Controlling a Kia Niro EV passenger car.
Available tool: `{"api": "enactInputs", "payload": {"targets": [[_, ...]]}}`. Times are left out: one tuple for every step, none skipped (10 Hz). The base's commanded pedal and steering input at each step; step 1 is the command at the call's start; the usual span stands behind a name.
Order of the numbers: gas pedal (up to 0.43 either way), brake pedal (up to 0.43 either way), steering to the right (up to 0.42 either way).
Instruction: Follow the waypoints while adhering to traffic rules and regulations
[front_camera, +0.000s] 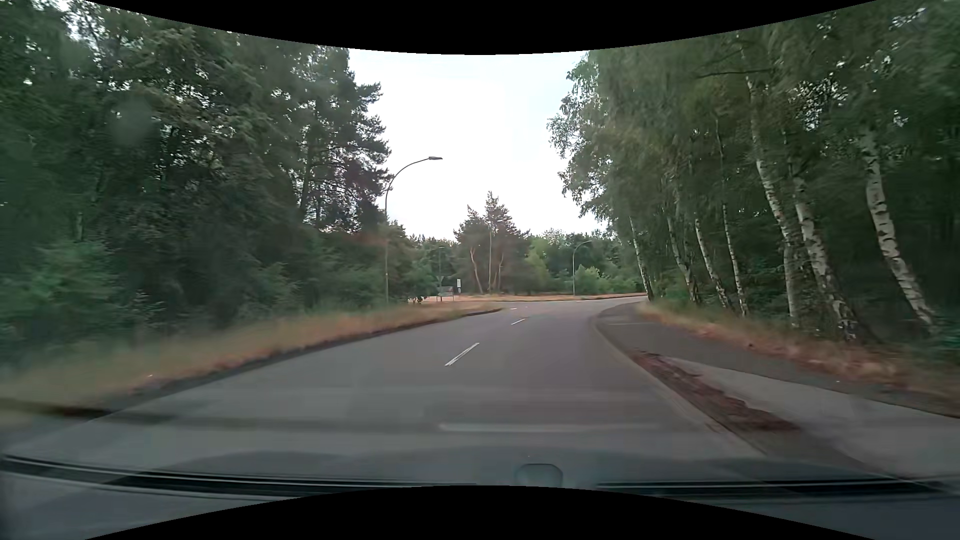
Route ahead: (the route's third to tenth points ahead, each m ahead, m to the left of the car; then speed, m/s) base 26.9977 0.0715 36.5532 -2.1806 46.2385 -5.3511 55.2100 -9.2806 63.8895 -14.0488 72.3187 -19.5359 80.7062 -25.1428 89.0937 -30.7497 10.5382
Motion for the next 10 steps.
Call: {"api": "enactInputs", "payload": {"targets": [[0.118,0.000,0.040],[0.118,0.000,0.038],[0.118,0.000,0.037],[0.118,0.000,0.037],[0.118,0.000,0.037],[0.118,0.000,0.034],[0.118,0.000,0.032],[0.118,0.000,0.032],[0.118,0.000,0.034],[0.118,0.000,0.038]]}}
